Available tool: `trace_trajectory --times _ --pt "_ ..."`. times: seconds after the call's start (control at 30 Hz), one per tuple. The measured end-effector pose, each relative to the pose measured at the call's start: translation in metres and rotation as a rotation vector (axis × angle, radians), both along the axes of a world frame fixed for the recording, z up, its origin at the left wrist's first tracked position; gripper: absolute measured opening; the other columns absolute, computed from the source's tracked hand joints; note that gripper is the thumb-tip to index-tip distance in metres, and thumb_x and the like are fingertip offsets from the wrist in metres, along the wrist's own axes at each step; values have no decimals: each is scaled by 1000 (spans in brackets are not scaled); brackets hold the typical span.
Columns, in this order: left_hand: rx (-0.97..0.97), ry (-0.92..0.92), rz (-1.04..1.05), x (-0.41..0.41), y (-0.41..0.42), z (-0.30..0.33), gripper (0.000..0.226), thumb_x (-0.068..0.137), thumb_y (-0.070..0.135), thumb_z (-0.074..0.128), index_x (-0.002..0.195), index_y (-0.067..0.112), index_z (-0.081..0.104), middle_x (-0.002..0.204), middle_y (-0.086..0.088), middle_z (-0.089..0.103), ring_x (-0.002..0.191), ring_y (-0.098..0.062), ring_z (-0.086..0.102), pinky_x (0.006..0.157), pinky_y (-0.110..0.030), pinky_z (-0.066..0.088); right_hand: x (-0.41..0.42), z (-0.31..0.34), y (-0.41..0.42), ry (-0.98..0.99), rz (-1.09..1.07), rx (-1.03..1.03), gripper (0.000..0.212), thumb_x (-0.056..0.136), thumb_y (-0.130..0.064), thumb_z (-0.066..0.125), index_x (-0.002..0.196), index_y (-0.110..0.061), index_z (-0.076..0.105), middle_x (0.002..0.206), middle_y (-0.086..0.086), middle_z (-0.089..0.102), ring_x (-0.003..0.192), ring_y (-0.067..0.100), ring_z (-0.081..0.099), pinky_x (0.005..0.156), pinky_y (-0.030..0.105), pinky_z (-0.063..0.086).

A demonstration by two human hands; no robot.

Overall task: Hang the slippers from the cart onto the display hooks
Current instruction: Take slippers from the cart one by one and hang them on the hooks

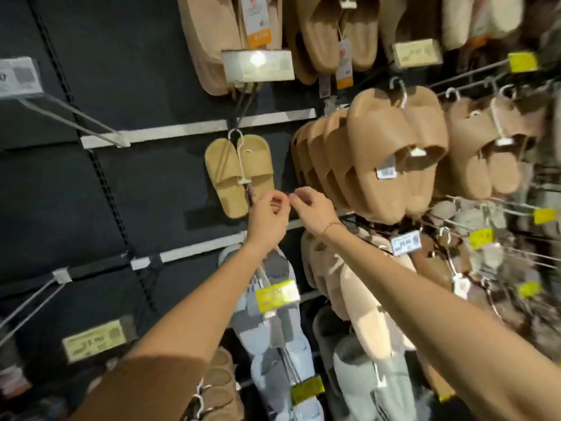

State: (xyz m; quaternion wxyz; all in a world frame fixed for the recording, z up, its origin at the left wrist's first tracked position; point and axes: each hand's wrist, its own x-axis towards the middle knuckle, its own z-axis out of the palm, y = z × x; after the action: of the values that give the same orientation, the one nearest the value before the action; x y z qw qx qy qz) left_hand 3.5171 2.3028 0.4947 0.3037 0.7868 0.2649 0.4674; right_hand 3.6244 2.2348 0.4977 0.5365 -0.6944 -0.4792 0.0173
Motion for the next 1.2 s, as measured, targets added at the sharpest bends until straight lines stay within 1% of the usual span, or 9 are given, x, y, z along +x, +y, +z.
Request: trace_trajectory --times 0.23,0.33,0.4,0.53,0.6,0.73,0.93,1.07,1.2 --pt "119 208 -258 30 -139 -70 9 98 19 58 104 21 65 92 9 66 85 -10 65 79 -23 48 21 -76 -186 -170 -293 -122 28 98 -35 54 105 -11 68 96 6 73 87 22 67 78 38 53" --pt "157 305 -383 55 -195 -104 20 98 19 57 116 17 65 114 -2 68 108 -21 63 92 -34 49 44 -112 -262 -217 -453 -238 32 96 -41 49 101 -14 64 93 8 71 83 28 66 73 41 54" --pt "185 390 -426 74 -231 -130 27 97 22 57 124 18 63 121 -5 67 113 -26 61 93 -36 48 56 -137 -315 -250 -545 -348 31 96 -40 48 108 -16 63 98 10 68 88 30 65 75 40 54" --pt "382 576 -544 119 -300 -200 24 93 30 60 114 20 64 107 -8 67 101 -33 64 81 -43 53 77 -196 -414 -334 -709 -684 37 94 -43 51 121 -18 55 110 11 61 103 36 59 85 44 51" --pt "462 654 -616 137 -337 -234 26 93 31 60 116 20 64 112 -7 66 108 -32 61 87 -42 49 83 -233 -460 -345 -747 -843 41 95 -44 49 127 -19 52 120 12 59 115 36 54 92 44 47" --pt "595 779 -730 173 -398 -302 32 97 37 55 126 24 58 118 -3 62 117 -29 55 97 -47 42 89 -315 -536 -309 -773 -1057 39 97 -42 44 130 -23 52 137 14 53 124 36 50 102 48 42" --pt "628 1036 -903 189 -454 -395 45 97 30 55 142 24 51 132 -2 61 123 -27 54 100 -44 40 83 -410 -592 -52 -697 -1228 43 98 -36 43 138 -19 46 133 13 55 123 35 50 102 45 39" --pt "680 1296 -973 191 -454 -454 68 97 35 59 155 21 28 155 -2 39 143 -26 35 113 -48 29 78 -470 -596 153 -509 -1282 49 96 -33 46 142 -17 42 139 14 52 123 35 50 100 45 41" --pt "681 1399 -984 193 -435 -503 83 94 39 64 159 23 15 165 0 20 152 -23 19 119 -47 23 70 -517 -593 263 -385 -1343 66 100 -41 42 156 -13 20 152 15 40 134 36 42 110 45 34"
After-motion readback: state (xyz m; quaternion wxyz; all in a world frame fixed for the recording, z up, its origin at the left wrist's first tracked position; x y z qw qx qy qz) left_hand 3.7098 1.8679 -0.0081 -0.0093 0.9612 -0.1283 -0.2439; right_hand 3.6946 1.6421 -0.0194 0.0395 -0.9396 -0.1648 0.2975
